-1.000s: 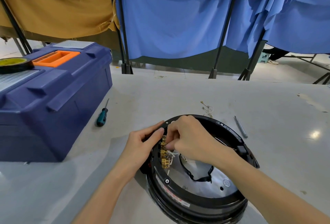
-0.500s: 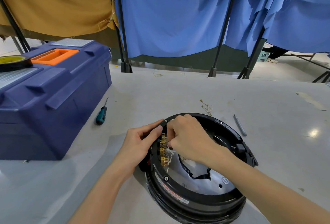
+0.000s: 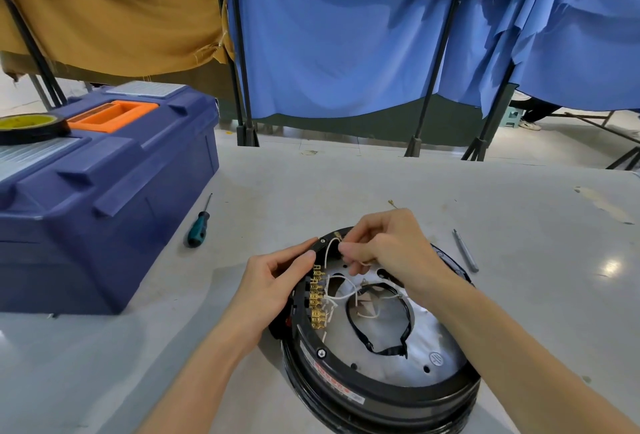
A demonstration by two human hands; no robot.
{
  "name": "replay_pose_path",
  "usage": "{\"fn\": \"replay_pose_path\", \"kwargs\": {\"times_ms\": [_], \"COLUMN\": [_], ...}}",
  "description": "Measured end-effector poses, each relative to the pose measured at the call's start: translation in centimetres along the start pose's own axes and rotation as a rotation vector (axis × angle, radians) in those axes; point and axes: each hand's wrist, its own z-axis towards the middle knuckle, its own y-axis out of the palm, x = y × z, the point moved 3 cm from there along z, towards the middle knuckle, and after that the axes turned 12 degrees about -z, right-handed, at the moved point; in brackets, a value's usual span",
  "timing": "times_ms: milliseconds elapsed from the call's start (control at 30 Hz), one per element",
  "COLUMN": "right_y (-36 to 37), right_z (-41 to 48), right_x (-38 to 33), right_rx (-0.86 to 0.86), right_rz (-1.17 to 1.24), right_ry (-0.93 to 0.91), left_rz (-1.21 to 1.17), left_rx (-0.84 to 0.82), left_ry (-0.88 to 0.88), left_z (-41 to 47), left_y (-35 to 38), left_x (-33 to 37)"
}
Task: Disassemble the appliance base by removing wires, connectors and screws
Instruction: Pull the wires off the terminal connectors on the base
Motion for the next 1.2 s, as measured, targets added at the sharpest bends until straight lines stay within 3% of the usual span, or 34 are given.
{"fn": "replay_pose_path", "kwargs": {"times_ms": [167, 333, 433, 733, 1200], "right_y": [-1.3, -6.3, -9.9, -9.9, -8.9], "right_z": [0.4, 2.1, 4.5, 11.2, 13.2], "right_x": [0.5, 1.8, 4.0, 10.1, 11.4], "right_rx": [0.050, 0.304, 0.424, 0.455, 0.549], "right_rz": [0.270, 0.230, 0.184, -0.190, -0.197], "right_ry": [0.101, 0.080, 0.182, 0.374, 0.342], "left_rz": [0.004, -0.014, -0.040, -0.053, -0.040], "left_rx": [0.002, 0.035, 0.053, 0.067, 0.089], "left_ry": [-0.007, 0.001, 0.010, 0.038, 0.039], "left_z": [0.0, 0.1, 0.1, 0.1, 0.1], "left_y": [0.0, 0.0, 0.2, 0.4, 0.3], "left_x": [-0.1, -0.4, -0.5, -0.6, -0.6]}}
